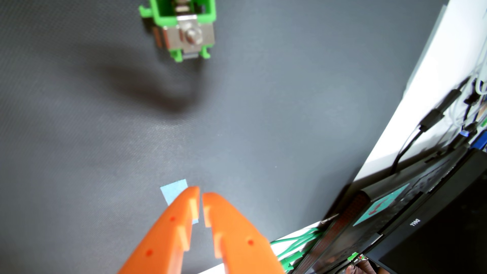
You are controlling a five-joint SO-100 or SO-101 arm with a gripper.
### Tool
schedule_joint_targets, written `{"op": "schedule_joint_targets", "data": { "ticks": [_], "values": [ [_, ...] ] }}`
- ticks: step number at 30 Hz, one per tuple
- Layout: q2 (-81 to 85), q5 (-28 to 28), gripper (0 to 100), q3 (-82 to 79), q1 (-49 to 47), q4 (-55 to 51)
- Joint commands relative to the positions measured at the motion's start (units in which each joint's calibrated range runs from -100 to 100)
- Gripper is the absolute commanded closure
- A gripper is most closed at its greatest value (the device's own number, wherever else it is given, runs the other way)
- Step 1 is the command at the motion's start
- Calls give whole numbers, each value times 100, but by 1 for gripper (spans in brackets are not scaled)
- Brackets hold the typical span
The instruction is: Insert Battery
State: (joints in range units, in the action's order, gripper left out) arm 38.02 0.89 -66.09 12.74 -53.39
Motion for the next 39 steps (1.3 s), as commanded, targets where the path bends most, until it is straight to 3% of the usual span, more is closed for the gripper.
{"op": "schedule_joint_targets", "data": {
  "ticks": [1,31,39],
  "values": [
    [771,24,98,-320,-11,30],
    [5865,34,98,-2958,1,-326],
    [5890,34,98,-2958,-11,-495]
  ]
}}
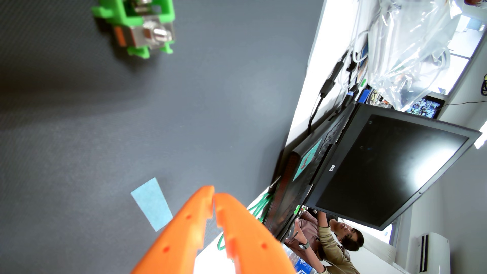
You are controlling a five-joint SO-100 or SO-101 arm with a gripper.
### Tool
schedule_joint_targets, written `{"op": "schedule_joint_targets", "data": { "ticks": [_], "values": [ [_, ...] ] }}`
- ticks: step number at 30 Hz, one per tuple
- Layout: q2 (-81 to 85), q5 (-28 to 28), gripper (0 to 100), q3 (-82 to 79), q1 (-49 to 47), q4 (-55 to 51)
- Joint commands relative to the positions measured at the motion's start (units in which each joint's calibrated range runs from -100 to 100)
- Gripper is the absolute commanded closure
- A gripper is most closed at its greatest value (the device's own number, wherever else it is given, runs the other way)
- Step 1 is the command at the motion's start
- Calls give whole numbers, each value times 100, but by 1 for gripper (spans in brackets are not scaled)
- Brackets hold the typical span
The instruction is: Insert Battery
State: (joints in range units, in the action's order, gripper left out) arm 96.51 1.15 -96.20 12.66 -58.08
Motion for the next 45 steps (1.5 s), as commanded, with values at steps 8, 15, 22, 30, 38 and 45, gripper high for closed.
{"op": "schedule_joint_targets", "data": {
  "ticks": [8,15,22,30,38,45],
  "values": [
    [41,-38,98,52,45,7],
    [41,-12,98,52,9,7],
    [41,-12,98,52,9,7],
    [41,-12,98,52,9,7],
    [41,-12,98,52,9,7],
    [41,-12,98,52,9,7]
  ]
}}
